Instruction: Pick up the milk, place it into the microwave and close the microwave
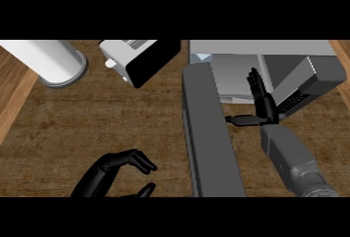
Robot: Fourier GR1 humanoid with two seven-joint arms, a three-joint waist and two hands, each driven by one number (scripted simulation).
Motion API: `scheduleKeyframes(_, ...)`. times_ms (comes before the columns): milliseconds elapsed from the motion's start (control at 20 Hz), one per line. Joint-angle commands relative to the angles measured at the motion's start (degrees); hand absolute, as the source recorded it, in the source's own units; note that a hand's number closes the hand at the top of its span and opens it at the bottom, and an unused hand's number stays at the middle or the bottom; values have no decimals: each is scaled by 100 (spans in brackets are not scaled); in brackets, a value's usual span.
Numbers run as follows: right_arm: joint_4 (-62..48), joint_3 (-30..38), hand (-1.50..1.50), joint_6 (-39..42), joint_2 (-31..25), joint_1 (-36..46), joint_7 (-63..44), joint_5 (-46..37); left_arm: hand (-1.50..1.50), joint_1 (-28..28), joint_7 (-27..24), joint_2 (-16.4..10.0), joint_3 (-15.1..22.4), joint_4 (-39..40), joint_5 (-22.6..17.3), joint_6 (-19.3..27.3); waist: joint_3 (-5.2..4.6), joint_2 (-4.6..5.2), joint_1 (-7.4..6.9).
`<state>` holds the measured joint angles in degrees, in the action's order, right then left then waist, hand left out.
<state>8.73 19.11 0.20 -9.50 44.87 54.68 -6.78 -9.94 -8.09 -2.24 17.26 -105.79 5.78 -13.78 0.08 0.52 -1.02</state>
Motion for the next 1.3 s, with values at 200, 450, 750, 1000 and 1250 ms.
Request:
scheduleKeyframes(200, 927, -307, -150, 702, -69, -1153, 229, 67, 150, 361, -136, 121, 173, 735, 315, 60, -13, -85, 175)
scheduleKeyframes(450, 1572, -498, -150, 869, -186, -1478, -59, 62, 150, 1093, -114, 222, 655, 1848, 930, 156, -20, -98, 295)
scheduleKeyframes(750, 3063, -765, -150, 1052, -216, -2671, -255, 170, 150, 1719, -320, 224, 1090, 2866, 582, 391, -24, -101, 341)
scheduleKeyframes(1000, 4382, -838, -150, 1445, -200, -3510, -675, 501, 150, 2059, -398, 223, 1790, 3520, 99, 775, -35, -108, 512)
scheduleKeyframes(1250, 5593, -682, -150, 1769, -497, -3825, -1326, 948, 150, 2580, -433, 223, 2934, 4134, -98, 1531, -32, -72, 539)
